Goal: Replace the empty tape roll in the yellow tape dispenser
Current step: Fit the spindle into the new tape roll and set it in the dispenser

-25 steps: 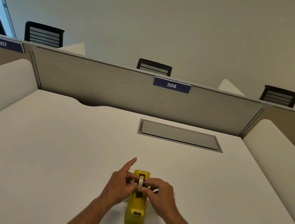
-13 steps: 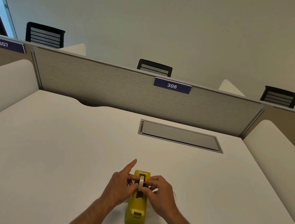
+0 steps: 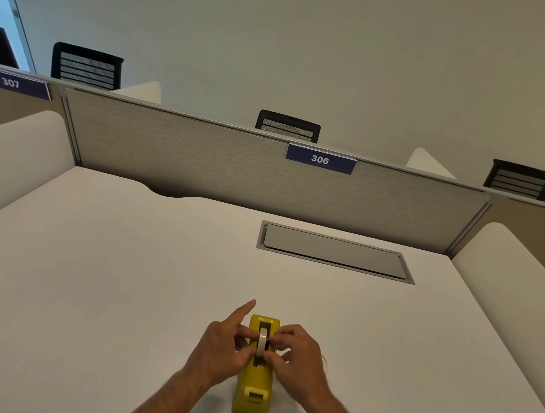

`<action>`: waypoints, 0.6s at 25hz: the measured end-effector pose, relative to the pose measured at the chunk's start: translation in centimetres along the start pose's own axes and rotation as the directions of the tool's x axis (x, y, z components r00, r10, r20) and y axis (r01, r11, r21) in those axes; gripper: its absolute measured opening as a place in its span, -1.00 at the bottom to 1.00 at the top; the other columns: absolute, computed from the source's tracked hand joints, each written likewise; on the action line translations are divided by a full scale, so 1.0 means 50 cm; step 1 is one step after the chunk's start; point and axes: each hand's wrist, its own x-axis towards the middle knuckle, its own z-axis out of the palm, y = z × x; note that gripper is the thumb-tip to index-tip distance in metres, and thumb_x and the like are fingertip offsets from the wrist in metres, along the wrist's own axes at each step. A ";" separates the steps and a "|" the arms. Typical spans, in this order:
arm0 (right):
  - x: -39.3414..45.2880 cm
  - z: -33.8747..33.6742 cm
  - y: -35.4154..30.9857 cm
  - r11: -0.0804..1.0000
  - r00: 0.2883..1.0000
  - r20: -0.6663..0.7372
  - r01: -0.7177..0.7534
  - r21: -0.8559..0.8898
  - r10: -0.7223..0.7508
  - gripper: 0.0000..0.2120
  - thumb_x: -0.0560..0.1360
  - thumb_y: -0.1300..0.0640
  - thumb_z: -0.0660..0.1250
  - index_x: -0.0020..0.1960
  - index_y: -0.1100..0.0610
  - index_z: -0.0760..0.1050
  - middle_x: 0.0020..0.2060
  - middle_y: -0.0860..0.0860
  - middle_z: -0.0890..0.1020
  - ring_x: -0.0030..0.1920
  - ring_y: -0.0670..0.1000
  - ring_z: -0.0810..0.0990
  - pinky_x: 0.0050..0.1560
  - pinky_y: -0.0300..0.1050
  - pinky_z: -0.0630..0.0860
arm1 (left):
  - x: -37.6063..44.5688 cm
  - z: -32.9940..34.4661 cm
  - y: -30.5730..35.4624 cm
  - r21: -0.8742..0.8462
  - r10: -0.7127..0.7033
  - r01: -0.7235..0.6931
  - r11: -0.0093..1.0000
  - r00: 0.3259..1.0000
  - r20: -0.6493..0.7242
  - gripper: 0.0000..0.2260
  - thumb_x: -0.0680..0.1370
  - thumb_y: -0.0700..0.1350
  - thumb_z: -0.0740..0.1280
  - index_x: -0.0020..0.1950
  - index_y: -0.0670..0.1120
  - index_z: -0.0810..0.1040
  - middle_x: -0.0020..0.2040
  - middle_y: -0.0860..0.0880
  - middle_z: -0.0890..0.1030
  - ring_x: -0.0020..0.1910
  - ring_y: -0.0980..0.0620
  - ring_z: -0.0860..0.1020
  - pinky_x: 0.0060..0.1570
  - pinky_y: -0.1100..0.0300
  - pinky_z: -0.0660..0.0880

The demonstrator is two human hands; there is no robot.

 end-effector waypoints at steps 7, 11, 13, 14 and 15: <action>0.011 -0.022 -0.010 0.994 0.994 -0.019 0.111 0.012 -0.111 -0.68 0.41 -0.07 0.44 0.15 -0.06 0.59 0.00 -0.17 0.62 -0.12 -0.14 0.58 -0.16 -0.41 0.49 | -0.003 0.006 -0.008 -0.050 0.007 -0.008 0.999 1.000 -0.025 -0.31 0.38 0.04 0.49 0.46 0.13 0.30 0.09 0.30 0.55 -0.11 0.15 0.60 -0.16 0.40 0.59; 0.032 -0.038 -0.010 0.961 0.965 0.108 0.252 -0.116 -0.240 -0.64 0.43 -0.09 0.36 0.20 -0.07 0.57 0.12 -0.16 0.65 -0.05 -0.18 0.53 0.03 -0.28 0.52 | 0.006 0.011 -0.009 -0.011 -0.033 0.033 0.999 0.999 0.022 -0.33 0.32 0.15 0.52 0.39 0.14 0.38 0.38 0.17 0.39 0.09 0.08 0.54 -0.09 0.41 0.53; 0.038 -0.042 -0.012 0.941 0.952 0.146 0.293 -0.168 -0.271 -0.65 0.42 -0.12 0.32 0.17 -0.07 0.59 0.09 -0.17 0.67 -0.07 -0.14 0.54 0.03 -0.19 0.53 | 0.010 0.012 -0.006 0.000 -0.071 0.071 0.997 0.996 0.048 -0.38 0.33 0.12 0.54 0.35 0.15 0.44 0.44 0.13 0.34 0.18 0.06 0.49 0.02 0.34 0.52; 0.040 -0.042 -0.013 0.936 0.949 0.153 0.302 -0.181 -0.276 -0.65 0.42 -0.14 0.30 0.15 -0.07 0.60 0.06 -0.17 0.69 -0.08 -0.12 0.54 0.02 -0.17 0.53 | 0.012 0.011 -0.004 0.000 -0.082 0.082 0.997 0.995 0.060 -0.41 0.33 0.11 0.54 0.33 0.16 0.46 0.45 0.12 0.33 0.21 0.05 0.48 0.06 0.28 0.53; 0.041 -0.043 -0.013 0.933 0.947 0.155 0.307 -0.189 -0.280 -0.65 0.42 -0.16 0.29 0.14 -0.07 0.61 0.02 -0.16 0.70 -0.09 -0.11 0.54 -0.01 -0.16 0.54 | 0.014 0.011 -0.002 -0.001 -0.086 0.087 0.996 0.994 0.070 -0.43 0.34 0.10 0.54 0.32 0.17 0.47 0.45 0.11 0.34 0.22 0.04 0.47 0.09 0.24 0.53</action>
